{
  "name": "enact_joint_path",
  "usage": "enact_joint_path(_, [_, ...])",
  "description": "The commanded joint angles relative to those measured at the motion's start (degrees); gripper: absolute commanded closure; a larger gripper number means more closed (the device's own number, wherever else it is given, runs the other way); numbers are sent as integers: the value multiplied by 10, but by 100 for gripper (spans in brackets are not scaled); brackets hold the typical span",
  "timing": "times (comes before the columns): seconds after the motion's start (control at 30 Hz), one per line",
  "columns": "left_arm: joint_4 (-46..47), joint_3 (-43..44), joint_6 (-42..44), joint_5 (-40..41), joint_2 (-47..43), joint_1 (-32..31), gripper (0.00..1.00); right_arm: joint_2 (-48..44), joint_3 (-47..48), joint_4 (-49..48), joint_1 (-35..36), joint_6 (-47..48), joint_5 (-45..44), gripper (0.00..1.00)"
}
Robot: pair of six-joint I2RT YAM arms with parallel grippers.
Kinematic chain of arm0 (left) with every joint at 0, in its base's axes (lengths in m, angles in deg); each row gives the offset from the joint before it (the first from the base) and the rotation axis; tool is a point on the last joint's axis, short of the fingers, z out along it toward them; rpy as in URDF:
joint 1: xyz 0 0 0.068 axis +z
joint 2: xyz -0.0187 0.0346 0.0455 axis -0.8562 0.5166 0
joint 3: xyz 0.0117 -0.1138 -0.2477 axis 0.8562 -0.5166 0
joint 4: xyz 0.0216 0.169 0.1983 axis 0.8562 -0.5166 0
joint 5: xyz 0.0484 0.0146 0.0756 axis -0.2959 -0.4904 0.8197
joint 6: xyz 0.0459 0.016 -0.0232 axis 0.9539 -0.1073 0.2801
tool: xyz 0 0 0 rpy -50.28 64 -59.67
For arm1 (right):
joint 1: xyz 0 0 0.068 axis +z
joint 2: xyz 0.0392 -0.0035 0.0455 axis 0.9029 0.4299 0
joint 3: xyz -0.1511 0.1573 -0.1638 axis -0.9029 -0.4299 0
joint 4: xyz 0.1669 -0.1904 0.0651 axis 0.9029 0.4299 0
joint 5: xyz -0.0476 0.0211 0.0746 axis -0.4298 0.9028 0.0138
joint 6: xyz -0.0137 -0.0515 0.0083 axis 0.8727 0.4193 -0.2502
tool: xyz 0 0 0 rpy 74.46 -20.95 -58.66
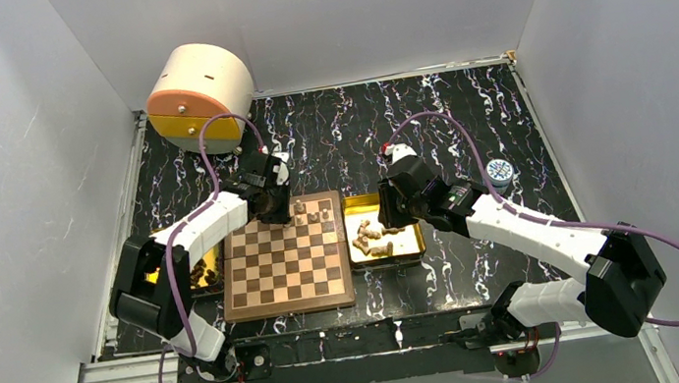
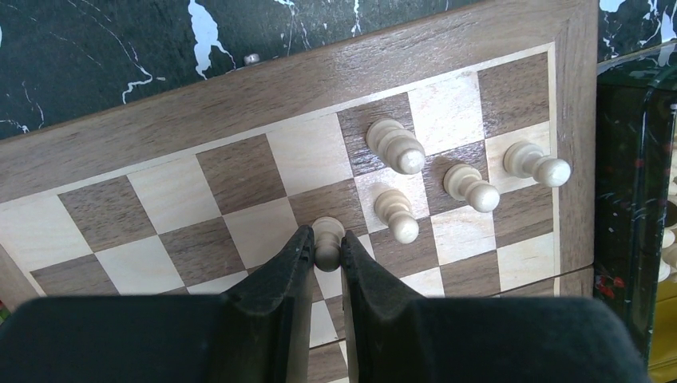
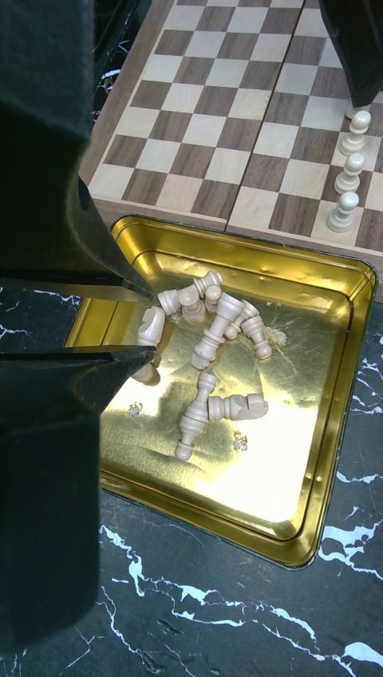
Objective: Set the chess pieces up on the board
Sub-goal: Place the chess piece on the chessboard.
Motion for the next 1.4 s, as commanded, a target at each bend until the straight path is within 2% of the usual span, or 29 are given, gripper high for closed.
enact_joint_path(0.0, [6,7,7,-4,0,2,89,-15,-2,-30,-1,-5,4,65])
enact_joint_path(0.73, [22,5,10,-10,10,2,89,-11,-6,-39,-1,-13,16,65])
enact_joint_path(1.23, [1,22,11,0,-3,2,62,-5,-10,-39,-2,-14,20,65])
enact_joint_path(1.37, [-6,37,8,9,-34,2,61,9,-9,-34,-1,-7,14,64])
